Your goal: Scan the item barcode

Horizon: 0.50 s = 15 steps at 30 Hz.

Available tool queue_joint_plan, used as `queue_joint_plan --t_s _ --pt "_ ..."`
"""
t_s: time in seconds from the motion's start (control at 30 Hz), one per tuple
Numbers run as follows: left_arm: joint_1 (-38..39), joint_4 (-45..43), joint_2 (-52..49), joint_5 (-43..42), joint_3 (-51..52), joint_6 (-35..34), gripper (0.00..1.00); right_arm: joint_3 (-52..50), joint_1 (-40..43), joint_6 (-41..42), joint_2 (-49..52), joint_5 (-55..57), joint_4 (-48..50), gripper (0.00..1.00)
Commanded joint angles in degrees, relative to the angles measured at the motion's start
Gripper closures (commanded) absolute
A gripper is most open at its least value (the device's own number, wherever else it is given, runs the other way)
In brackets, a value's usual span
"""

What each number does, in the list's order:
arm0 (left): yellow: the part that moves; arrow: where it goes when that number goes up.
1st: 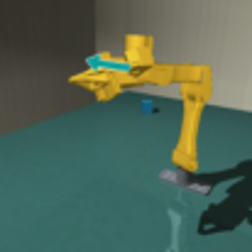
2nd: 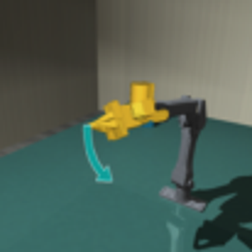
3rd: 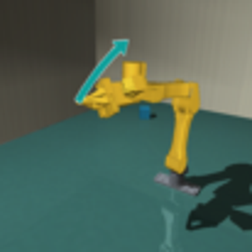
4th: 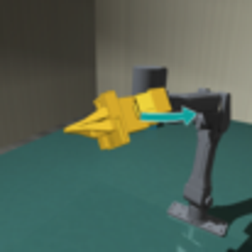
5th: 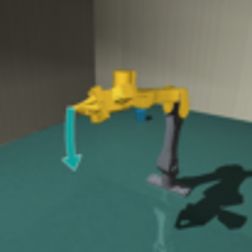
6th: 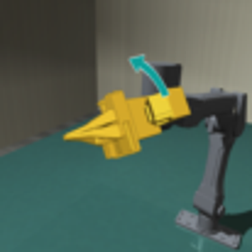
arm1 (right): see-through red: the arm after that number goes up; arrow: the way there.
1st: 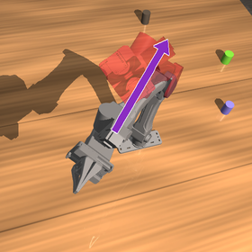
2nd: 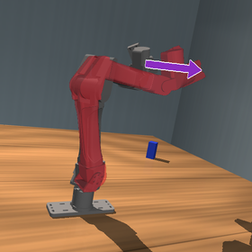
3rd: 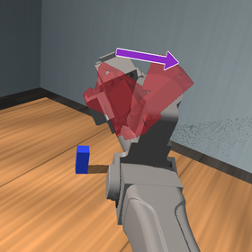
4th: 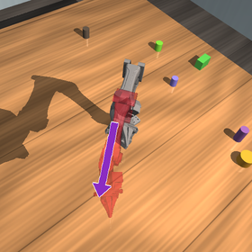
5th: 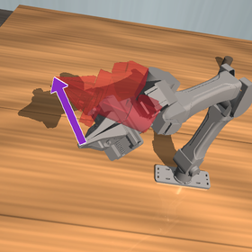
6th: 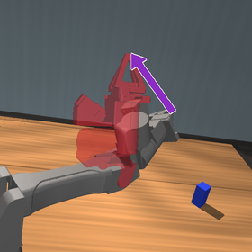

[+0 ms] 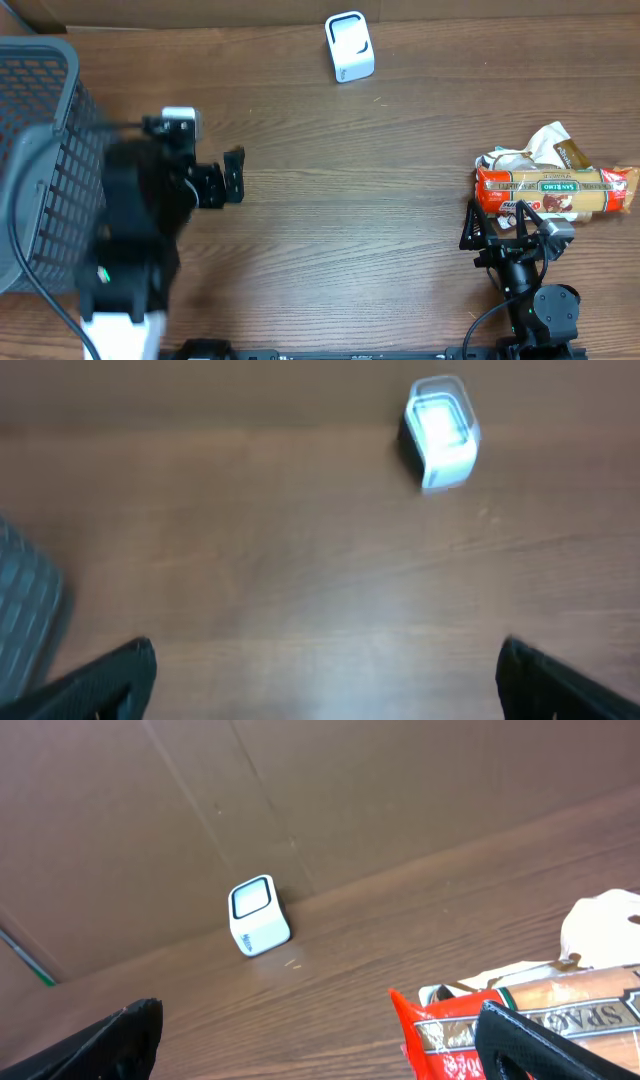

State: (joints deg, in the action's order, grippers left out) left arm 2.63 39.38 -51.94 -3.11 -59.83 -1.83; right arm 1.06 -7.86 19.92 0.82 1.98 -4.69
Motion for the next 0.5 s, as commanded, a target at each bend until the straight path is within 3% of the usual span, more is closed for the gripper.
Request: queue_joint_plan --t_s 0.0,0.2,0.47 --pt "0.28 -14.53 12.04 -5.42 16.85 5.86 0.0 -0.59 0.44 -0.26 -0.66 0.72 0.17 0.0" --pt "0.28 -34.71 28.81 -7.37 37.64 11.63 0.0 -0.61 0.44 -0.26 -0.66 0.72 0.17 0.0" --pt "0.28 -37.94 43.54 -6.75 52.59 16.72 0.0 -0.61 0.44 -0.26 -0.66 0.7 0.17 0.0"
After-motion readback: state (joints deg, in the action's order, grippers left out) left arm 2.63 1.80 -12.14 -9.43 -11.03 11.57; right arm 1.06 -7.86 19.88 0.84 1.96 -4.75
